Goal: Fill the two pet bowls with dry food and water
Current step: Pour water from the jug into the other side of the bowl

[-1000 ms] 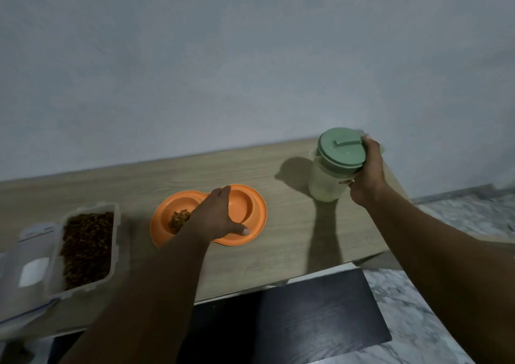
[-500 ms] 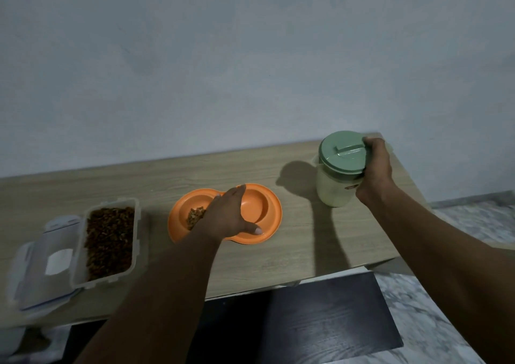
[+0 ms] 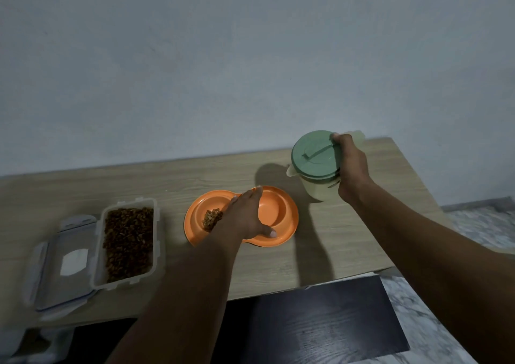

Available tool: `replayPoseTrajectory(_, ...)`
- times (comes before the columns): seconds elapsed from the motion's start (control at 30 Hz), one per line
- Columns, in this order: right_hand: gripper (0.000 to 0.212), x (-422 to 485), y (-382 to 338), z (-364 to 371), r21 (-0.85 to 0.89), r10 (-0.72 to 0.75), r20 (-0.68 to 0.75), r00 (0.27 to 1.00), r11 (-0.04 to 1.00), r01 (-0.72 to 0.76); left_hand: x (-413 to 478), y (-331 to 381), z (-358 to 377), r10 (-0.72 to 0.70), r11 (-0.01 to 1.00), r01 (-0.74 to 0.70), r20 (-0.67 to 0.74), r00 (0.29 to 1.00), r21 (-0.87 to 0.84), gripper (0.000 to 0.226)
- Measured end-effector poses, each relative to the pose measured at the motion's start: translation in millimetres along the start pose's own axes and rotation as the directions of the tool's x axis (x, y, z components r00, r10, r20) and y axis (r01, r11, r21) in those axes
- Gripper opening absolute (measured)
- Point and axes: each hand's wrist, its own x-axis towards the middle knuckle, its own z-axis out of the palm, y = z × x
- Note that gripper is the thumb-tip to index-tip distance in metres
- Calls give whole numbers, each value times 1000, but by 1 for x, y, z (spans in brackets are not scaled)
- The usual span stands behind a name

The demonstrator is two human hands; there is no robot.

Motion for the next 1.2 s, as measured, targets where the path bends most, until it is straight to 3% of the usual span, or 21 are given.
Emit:
replayPoseTrajectory(0.13, 44, -4, 2, 9, -63, -16, 2, 1000, 998, 17, 0, -1, 0, 3, 1000, -3, 2, 1000, -1, 133)
replayPoseTrajectory(0.43, 20, -16, 3, 22, -179, -105, 50, 993, 977, 112, -2, 0, -1, 4, 1000, -4, 5, 1000, 11, 131)
replayPoseTrajectory(0.97, 30, -12, -8, 21, -243, -176, 42, 984, 953, 181, 3, -4, 2, 17, 1000, -17, -7, 1000, 7, 134)
replayPoseTrajectory(1.2, 24, -15, -23, 17, -252, -209, 52, 977, 944, 215, 3, -4, 2, 22, 1000, -22, -5, 1000, 2, 134)
